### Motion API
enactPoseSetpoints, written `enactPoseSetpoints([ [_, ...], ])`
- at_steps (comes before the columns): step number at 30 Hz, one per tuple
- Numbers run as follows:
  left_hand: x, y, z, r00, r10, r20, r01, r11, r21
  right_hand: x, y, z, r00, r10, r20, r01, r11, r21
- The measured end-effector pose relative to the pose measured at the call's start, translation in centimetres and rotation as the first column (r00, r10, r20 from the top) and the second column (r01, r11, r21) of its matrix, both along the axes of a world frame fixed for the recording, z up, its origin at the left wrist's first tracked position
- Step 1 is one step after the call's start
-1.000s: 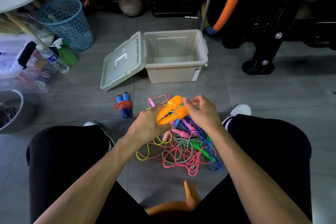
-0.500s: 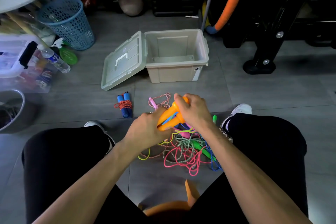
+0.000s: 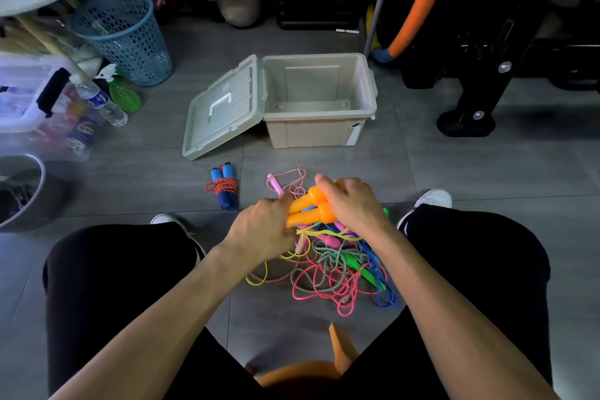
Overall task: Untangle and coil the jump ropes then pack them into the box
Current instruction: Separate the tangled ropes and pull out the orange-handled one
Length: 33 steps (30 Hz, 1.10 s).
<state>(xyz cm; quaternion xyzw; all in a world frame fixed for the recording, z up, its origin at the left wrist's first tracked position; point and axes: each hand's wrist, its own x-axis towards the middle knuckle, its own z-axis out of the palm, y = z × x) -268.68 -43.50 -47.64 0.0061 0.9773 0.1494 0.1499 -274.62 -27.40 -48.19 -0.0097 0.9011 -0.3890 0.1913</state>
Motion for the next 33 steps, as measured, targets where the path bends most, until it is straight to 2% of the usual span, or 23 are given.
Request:
enactPoseSetpoints([
  [4, -0.5, -0.3, -0.1, 0.993, 0.041, 0.113, -0.053, 0.993, 0.106, 0.1, 0.4, 0.2, 1.0, -0.016, -0.026, 0.015, 0.999, -0.036],
  [6, -0.8, -0.9, -0.1, 0.967, 0.037, 0.253, -0.11, 0.954, 0.279, -0.1, 1.1, 0.2, 0.999, -0.046, 0.006, 0.046, 0.989, -0.137],
  [9, -0.7, -2.0, 0.4, 0.867, -0.034, 0.498, -0.29, 0.776, 0.559, -0.7, 2.6, 0.8, 0.993, 0.028, 0.112, 0.013, 0.937, -0.349],
  [11, -0.6, -2.7, 0.7, 0.828, -0.067, 0.556, -0.386, 0.651, 0.653, -0.9, 3.9, 1.1, 0.985, 0.141, 0.101, -0.081, 0.887, -0.454],
  [12, -0.6, -3.0, 0.7, 0.819, -0.088, 0.567, -0.397, 0.627, 0.67, -0.9, 4.7, 1.2, 0.976, 0.195, 0.098, -0.127, 0.871, -0.475],
  [15, -0.3, -3.4, 0.9, 0.804, -0.156, 0.574, -0.33, 0.686, 0.649, -0.6, 6.6, 0.6, 0.959, 0.272, 0.081, -0.222, 0.897, -0.381],
  [18, 0.0, -3.5, 0.9, 0.79, -0.201, 0.579, -0.279, 0.722, 0.632, -0.1, 7.3, -0.9, 0.97, 0.24, -0.045, -0.243, 0.936, -0.254],
  [23, -0.1, -3.2, 1.3, 0.767, -0.231, 0.599, -0.24, 0.763, 0.601, 0.1, 7.8, -1.3, 0.977, 0.049, -0.208, -0.092, 0.976, -0.197],
  [27, -0.5, -3.0, 0.9, 0.841, -0.202, 0.503, -0.077, 0.874, 0.48, 0.1, 7.3, -2.2, 0.942, 0.081, -0.325, -0.05, 0.993, 0.103],
  [28, -0.5, -3.1, 0.7, 0.879, -0.159, 0.45, -0.062, 0.897, 0.438, 0.1, 7.1, -2.3, 0.952, 0.105, -0.287, -0.069, 0.989, 0.132],
  [30, -0.5, -3.3, 0.2, 0.965, -0.07, 0.255, -0.016, 0.947, 0.32, 0.0, 6.7, -2.5, 0.977, 0.175, -0.122, -0.164, 0.982, 0.089],
  [33, -0.3, -3.9, 0.4, 0.997, -0.074, 0.005, 0.074, 0.997, 0.021, 0.4, 5.8, -2.1, 0.954, 0.299, 0.005, -0.299, 0.954, 0.019],
])
